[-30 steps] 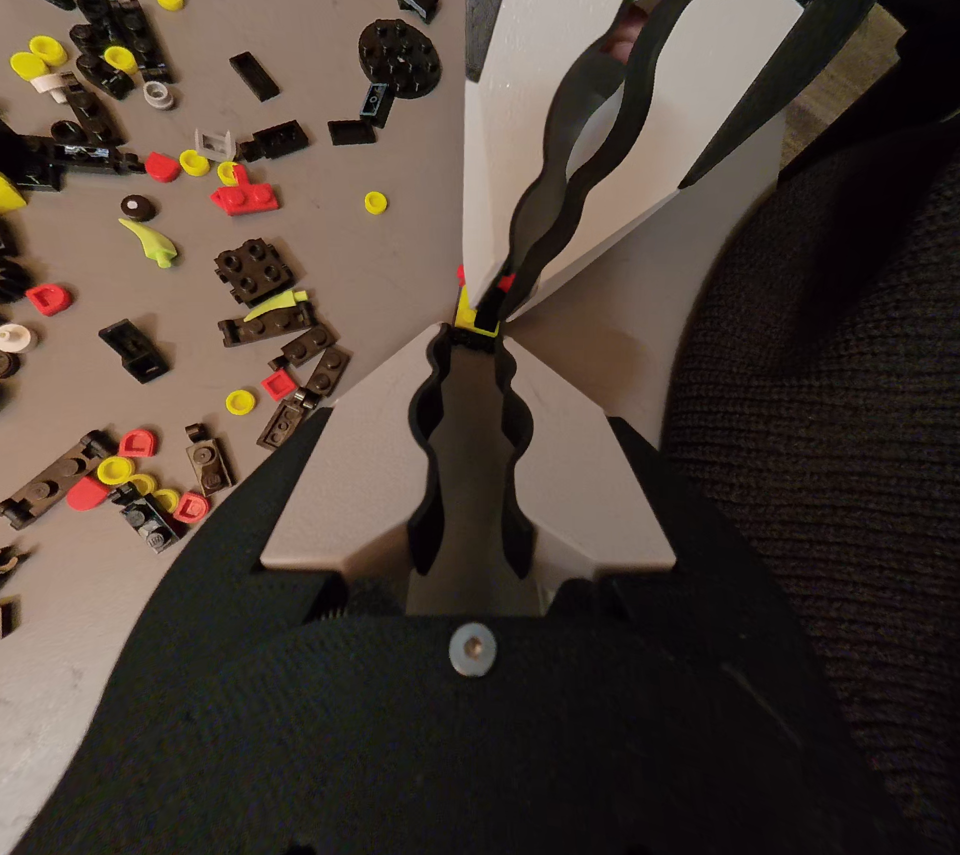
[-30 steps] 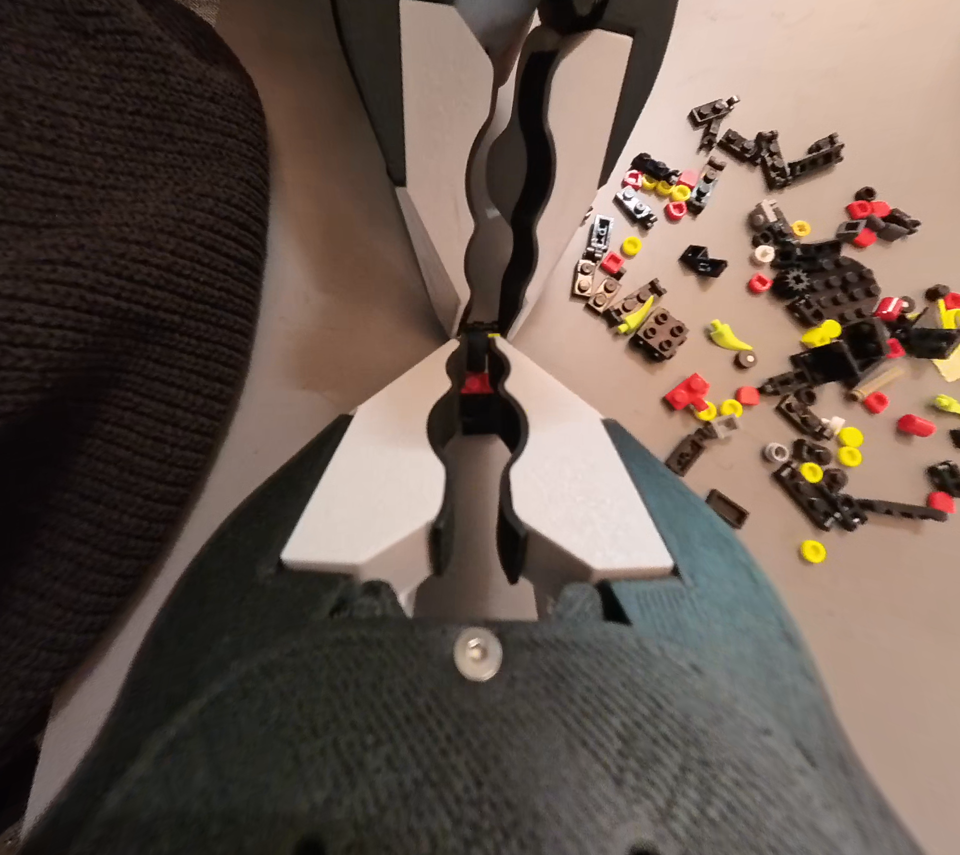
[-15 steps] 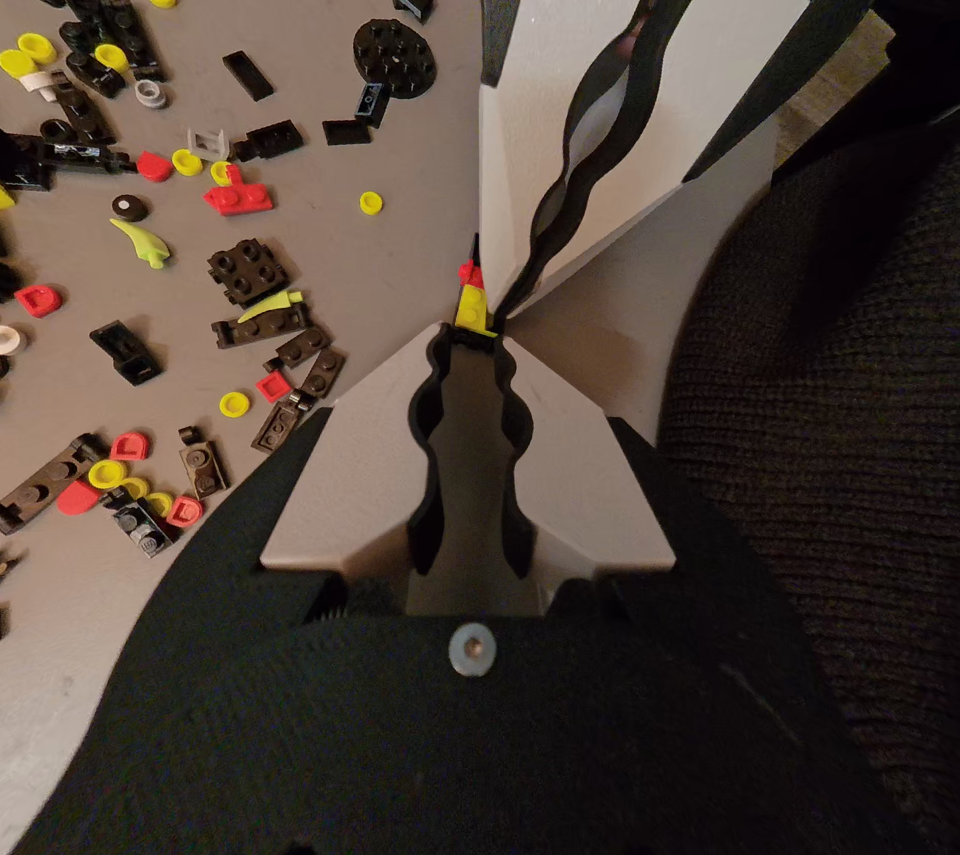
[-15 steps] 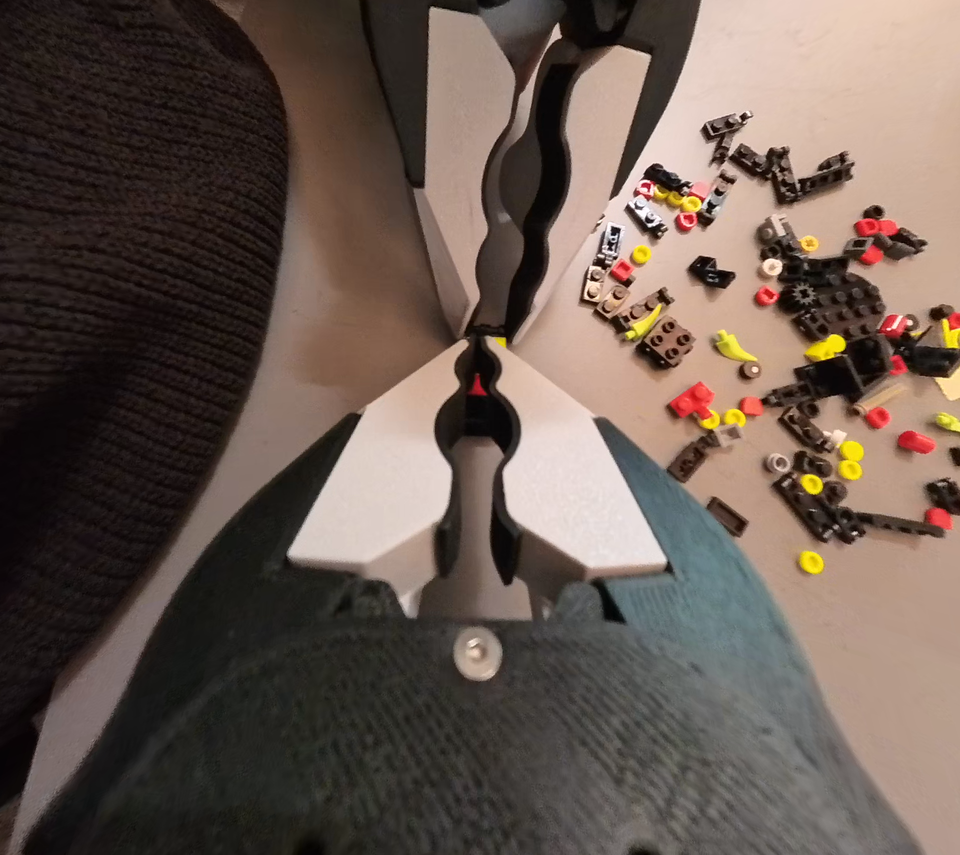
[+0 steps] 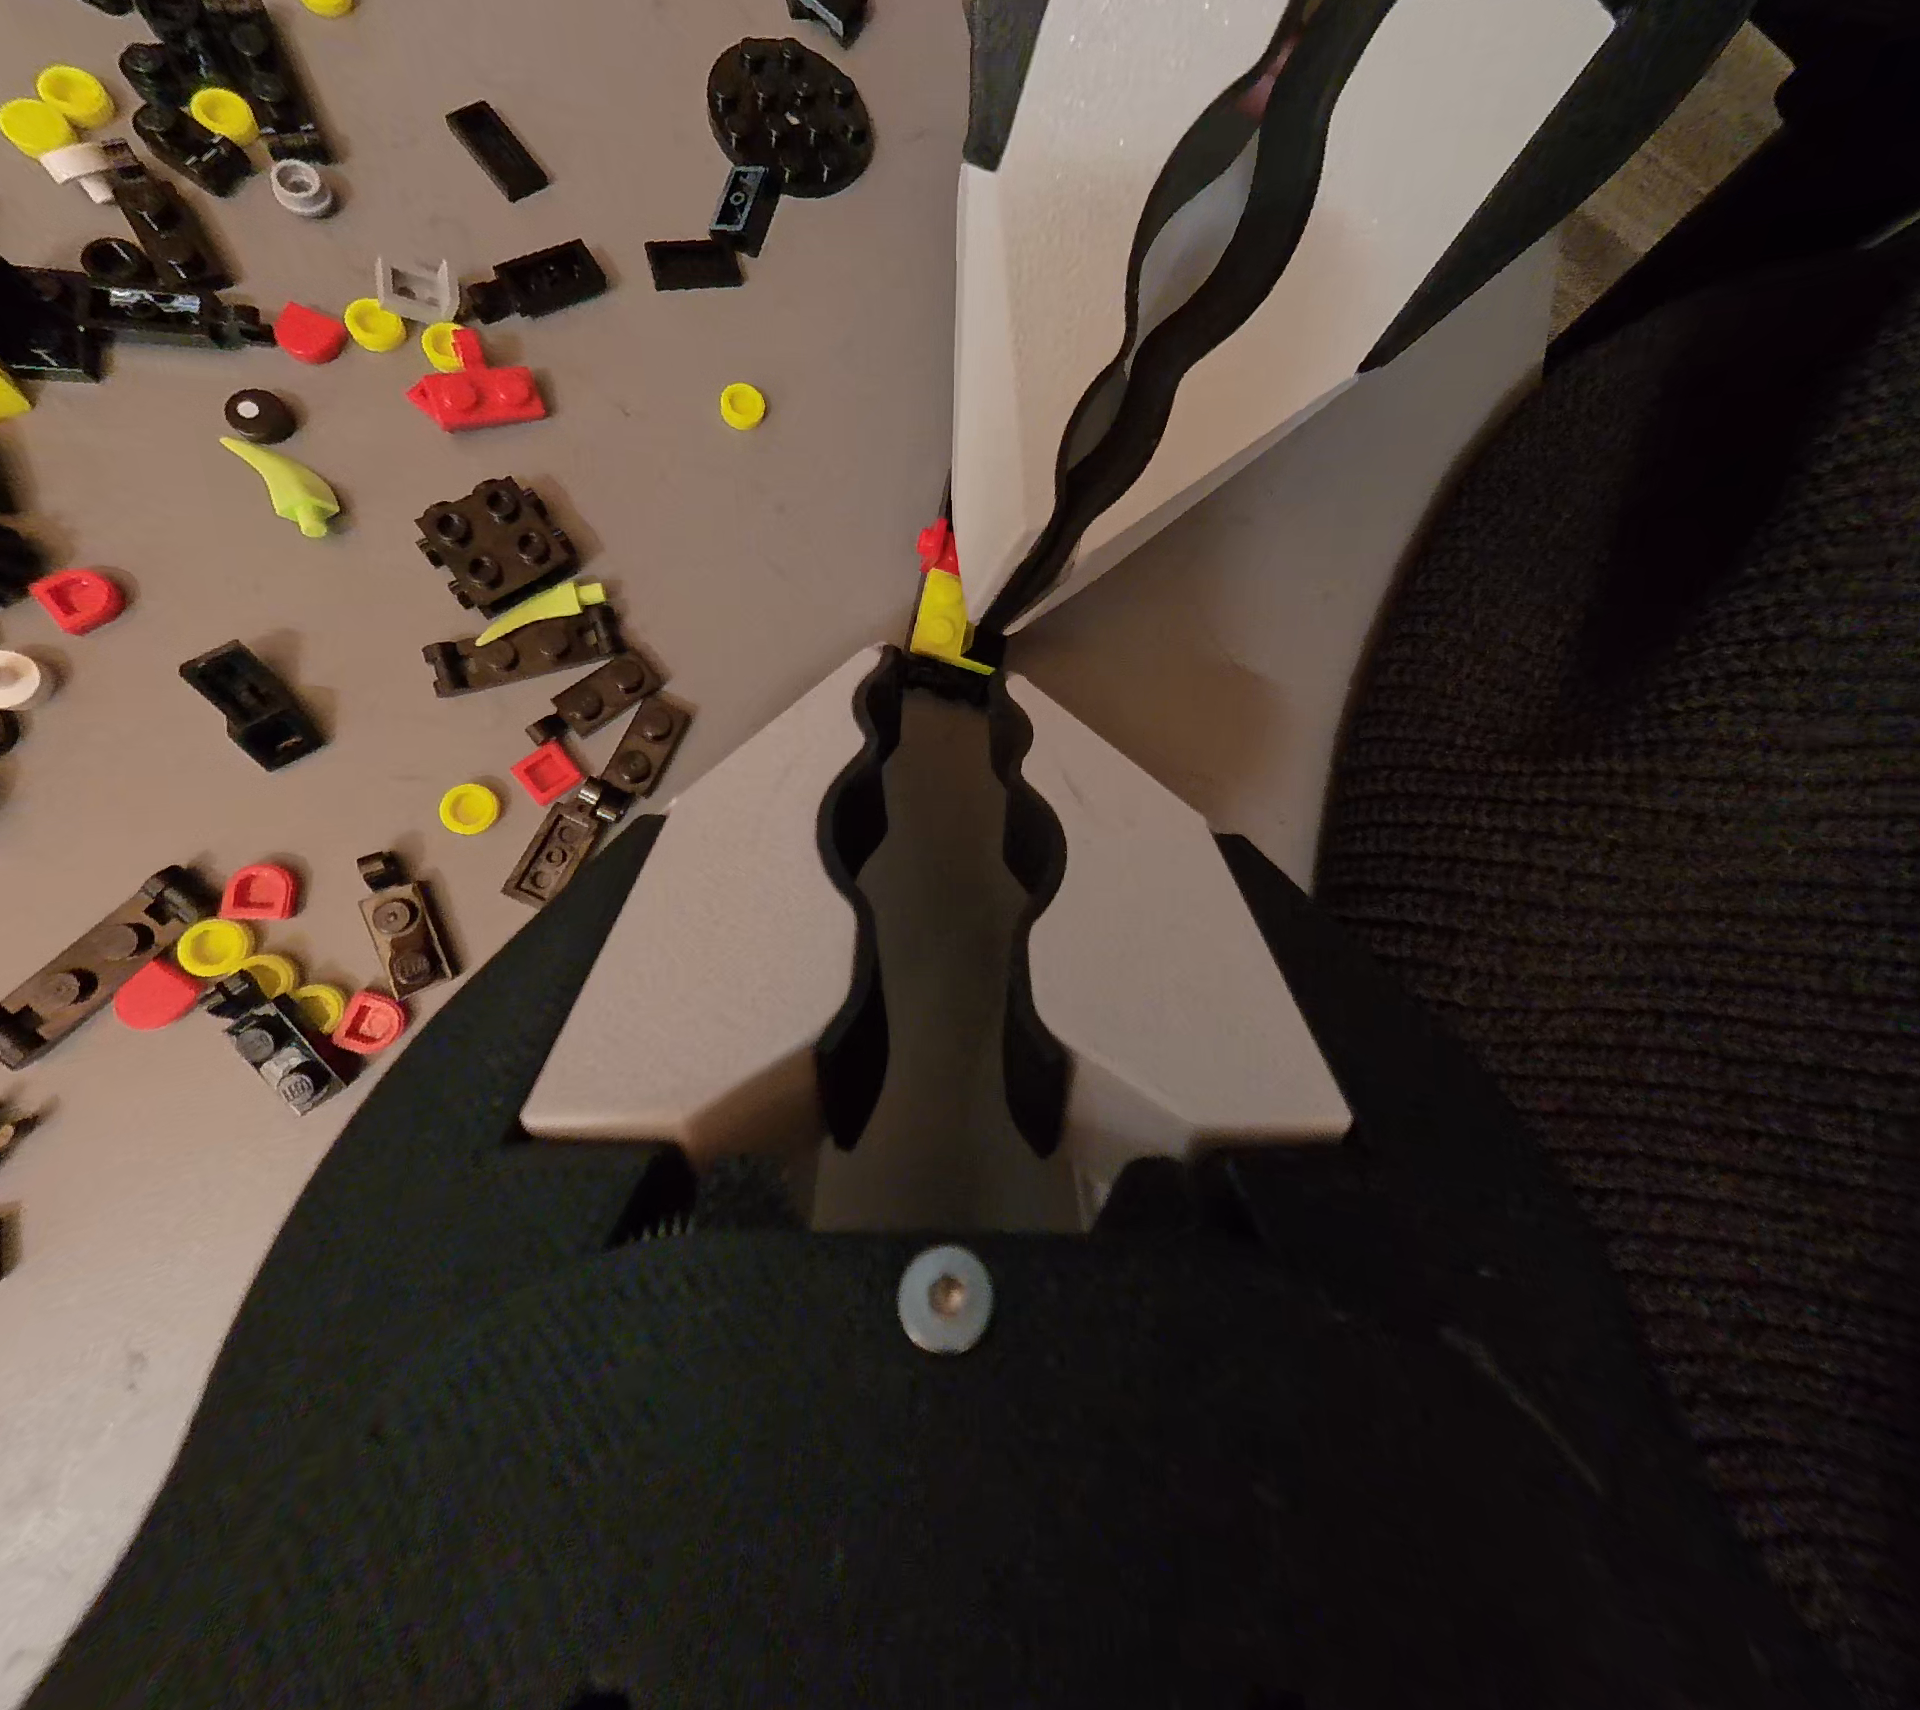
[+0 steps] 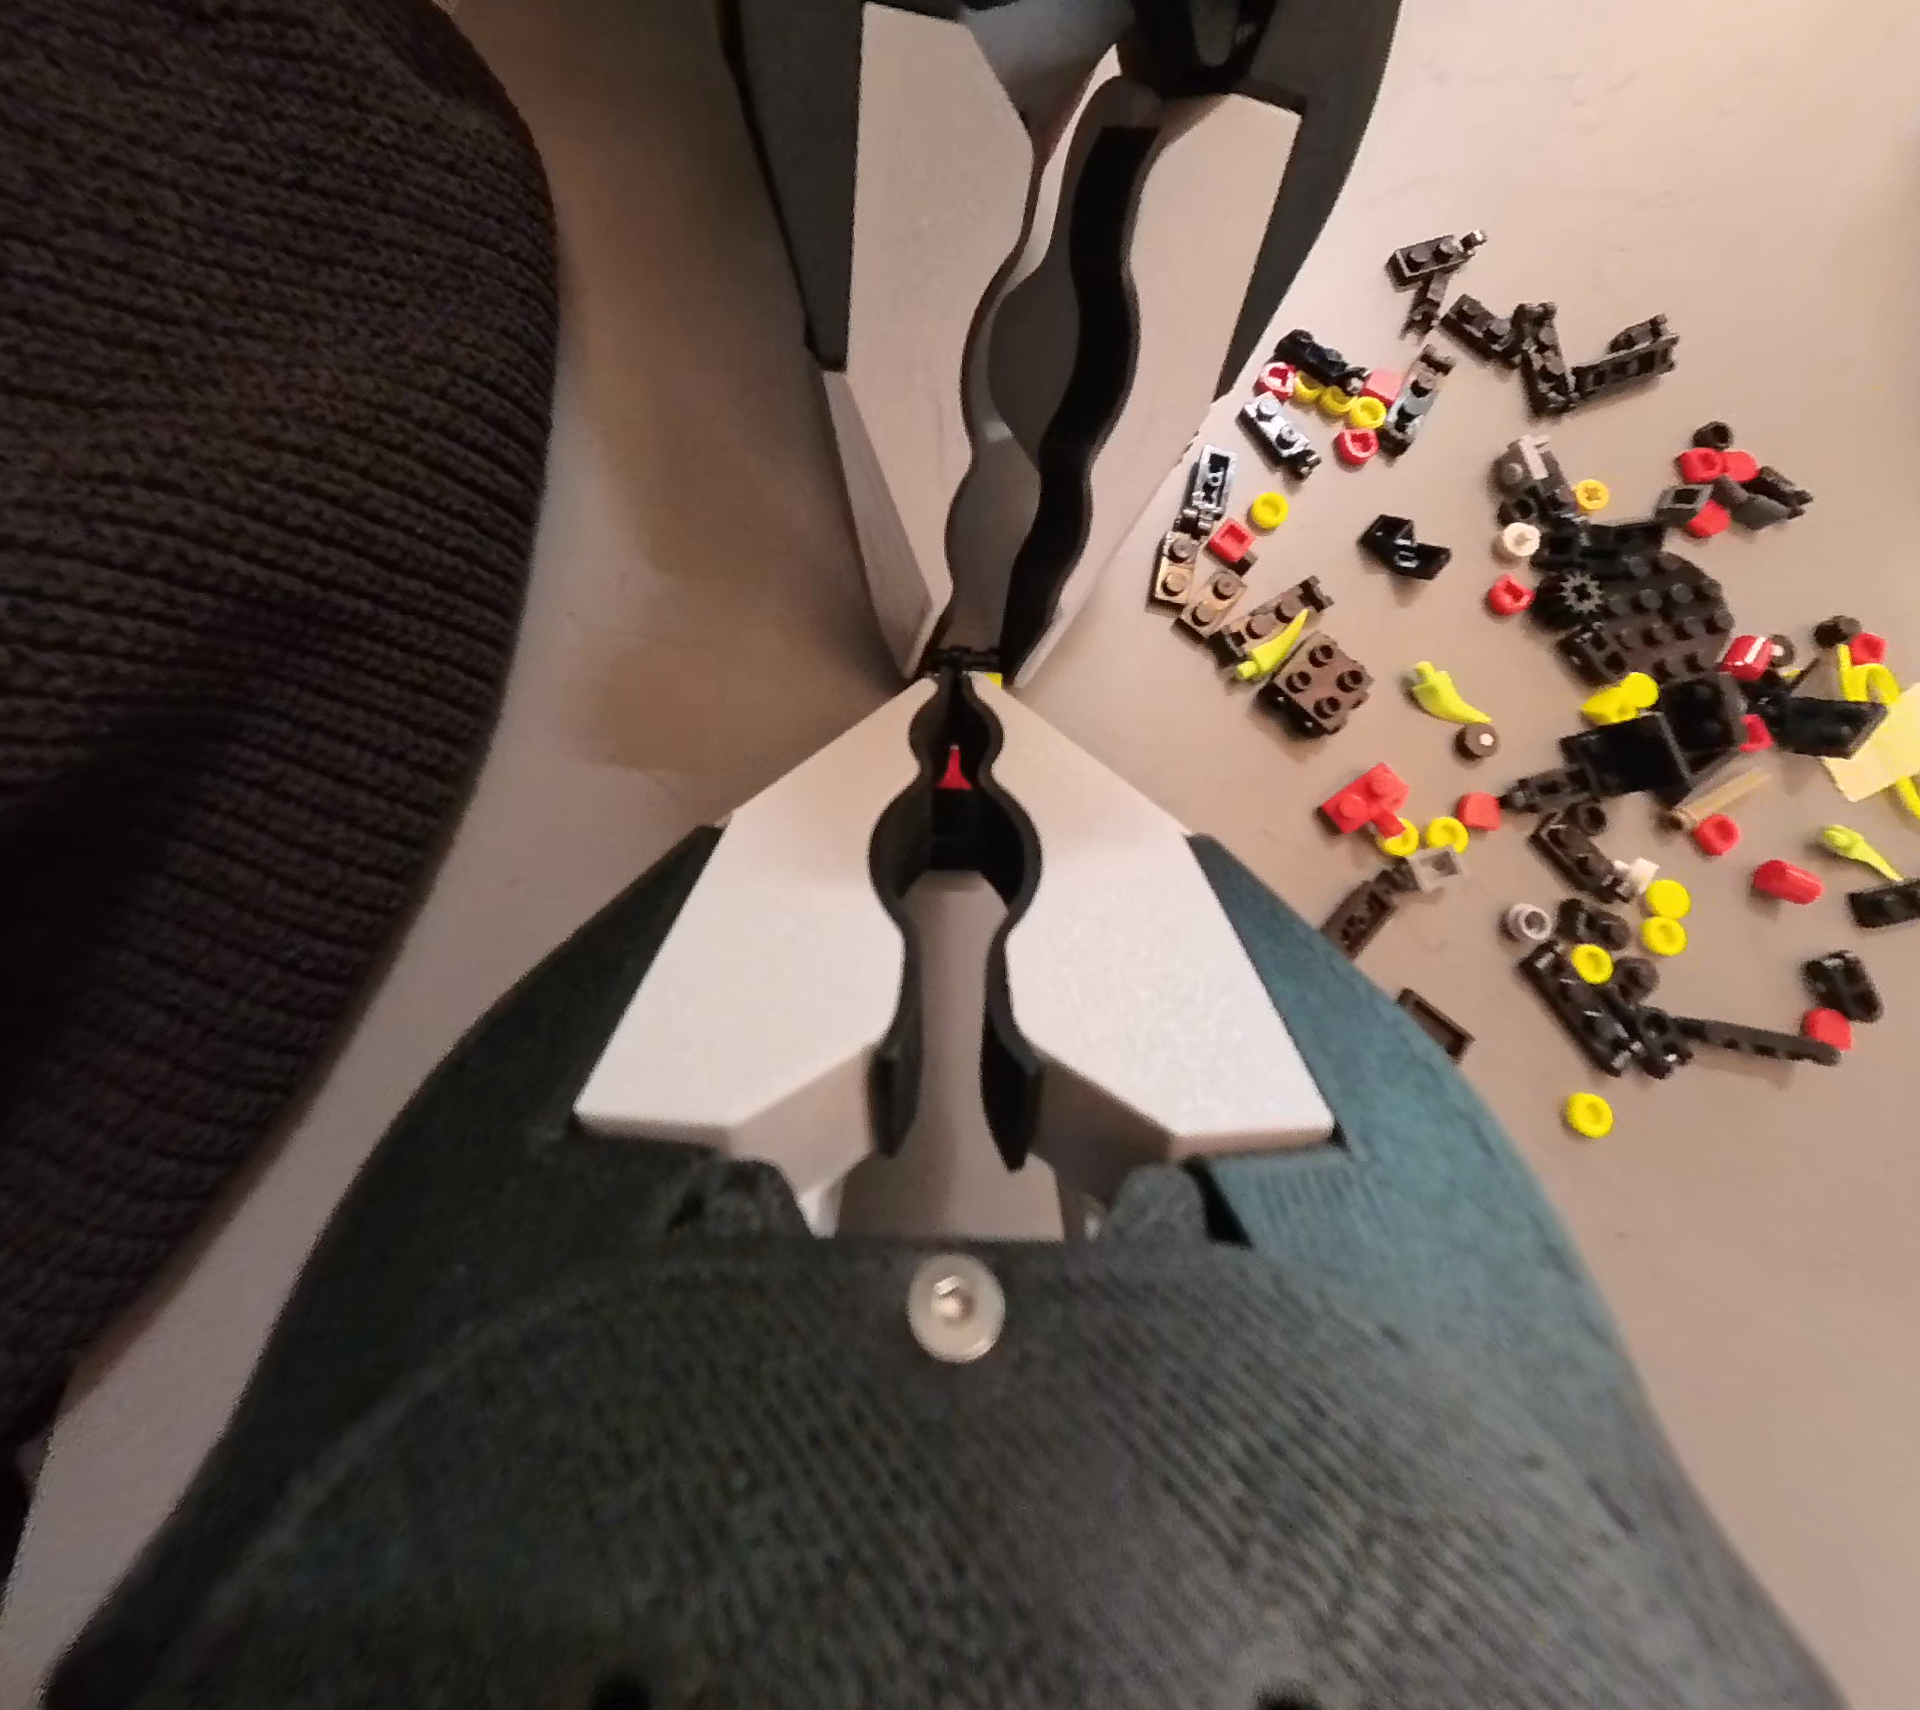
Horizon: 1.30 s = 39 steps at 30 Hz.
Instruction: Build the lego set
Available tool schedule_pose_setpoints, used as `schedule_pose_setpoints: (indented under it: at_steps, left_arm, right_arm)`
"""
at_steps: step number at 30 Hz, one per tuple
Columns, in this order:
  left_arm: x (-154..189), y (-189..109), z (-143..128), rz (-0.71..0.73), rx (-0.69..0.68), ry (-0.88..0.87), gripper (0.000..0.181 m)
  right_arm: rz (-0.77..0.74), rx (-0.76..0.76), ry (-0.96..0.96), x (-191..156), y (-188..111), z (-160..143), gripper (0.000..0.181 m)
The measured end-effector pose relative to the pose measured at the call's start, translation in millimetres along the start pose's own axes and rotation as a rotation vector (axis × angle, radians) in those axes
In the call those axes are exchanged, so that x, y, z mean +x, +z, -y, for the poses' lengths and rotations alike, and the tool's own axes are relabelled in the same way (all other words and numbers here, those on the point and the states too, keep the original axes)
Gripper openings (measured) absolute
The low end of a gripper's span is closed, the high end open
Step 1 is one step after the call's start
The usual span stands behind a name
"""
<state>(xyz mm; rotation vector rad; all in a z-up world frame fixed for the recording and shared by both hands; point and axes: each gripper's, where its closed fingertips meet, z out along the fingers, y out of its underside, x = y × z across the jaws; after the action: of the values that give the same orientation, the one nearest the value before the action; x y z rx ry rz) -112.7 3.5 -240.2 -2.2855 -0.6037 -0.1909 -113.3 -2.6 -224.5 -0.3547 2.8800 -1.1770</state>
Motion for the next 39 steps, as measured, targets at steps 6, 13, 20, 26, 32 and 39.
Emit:
schedule_pose_setpoints:
  at_steps: [6, 13, 20, 26, 32, 39]
  left_arm:
    - [0.0, 0.0, 0.0, -0.001, 0.000, -0.003, 0.014]
    - [-0.1, -0.1, 0.1, -0.004, 0.000, -0.018, 0.014]
    - [0.1, 0.1, 0.2, -0.002, 0.000, -0.020, 0.014]
    - [0.1, 0.1, 0.2, -0.003, 0.000, -0.024, 0.014]
    - [0.0, 0.0, 0.3, -0.003, 0.001, -0.024, 0.014]
    - [0.3, 0.2, 0.4, 0.004, 0.002, -0.018, 0.014]
  right_arm:
    - [-0.019, 0.001, -0.026, 0.1, 0.3, -0.4, 0.000]
    - [-0.038, 0.013, -0.055, 0.0, 0.5, -0.6, 0.000]
    - [-0.042, 0.013, -0.057, 0.1, 1.3, -2.1, 0.000]
    - [-0.052, 0.027, -0.067, 0.2, 1.4, -2.9, 0.000]
    - [-0.065, 0.035, -0.080, 0.3, 1.6, -2.7, 0.000]
    - [-0.040, 0.108, 0.046, 4.1, -7.4, 2.2, 0.034]
